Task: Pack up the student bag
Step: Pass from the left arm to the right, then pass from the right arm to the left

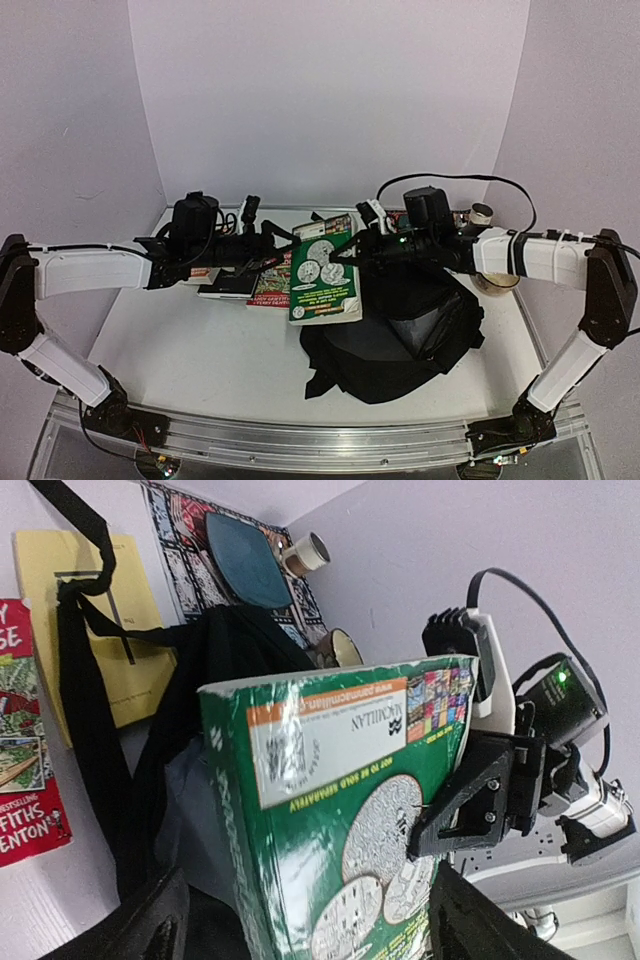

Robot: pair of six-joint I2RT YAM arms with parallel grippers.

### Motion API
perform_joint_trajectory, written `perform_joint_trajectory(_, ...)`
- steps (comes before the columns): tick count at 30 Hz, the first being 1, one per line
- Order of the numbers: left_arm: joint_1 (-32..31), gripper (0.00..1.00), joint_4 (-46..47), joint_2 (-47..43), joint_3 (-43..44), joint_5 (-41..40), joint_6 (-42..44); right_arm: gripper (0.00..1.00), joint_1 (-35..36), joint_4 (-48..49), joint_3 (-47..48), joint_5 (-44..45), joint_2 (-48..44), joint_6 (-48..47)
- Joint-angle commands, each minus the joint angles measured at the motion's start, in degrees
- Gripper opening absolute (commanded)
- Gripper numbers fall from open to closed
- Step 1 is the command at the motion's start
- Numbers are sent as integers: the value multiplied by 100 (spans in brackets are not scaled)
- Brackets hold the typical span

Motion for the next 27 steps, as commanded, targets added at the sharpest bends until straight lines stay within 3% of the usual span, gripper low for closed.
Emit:
perform_joint_trajectory(1,-233,90,-61,-567,-264,-954,-463,0,-7,1386,-378,1178,-736,650)
perform_joint_trajectory(10,-980,95,434,-851,-935,-2264,-1685,0,38,3446,-1374,2904,-1012,1838)
perform_joint_trajectory(21,-1397,96,2713,-230,-1307,-2284,-2312,0,419,4671,-1511,3736,-757,2218)
perform_joint_trajectory(27,-1478,96,3938,146,-1387,-2348,-2404,0,534,4931,-1418,3731,-552,2389)
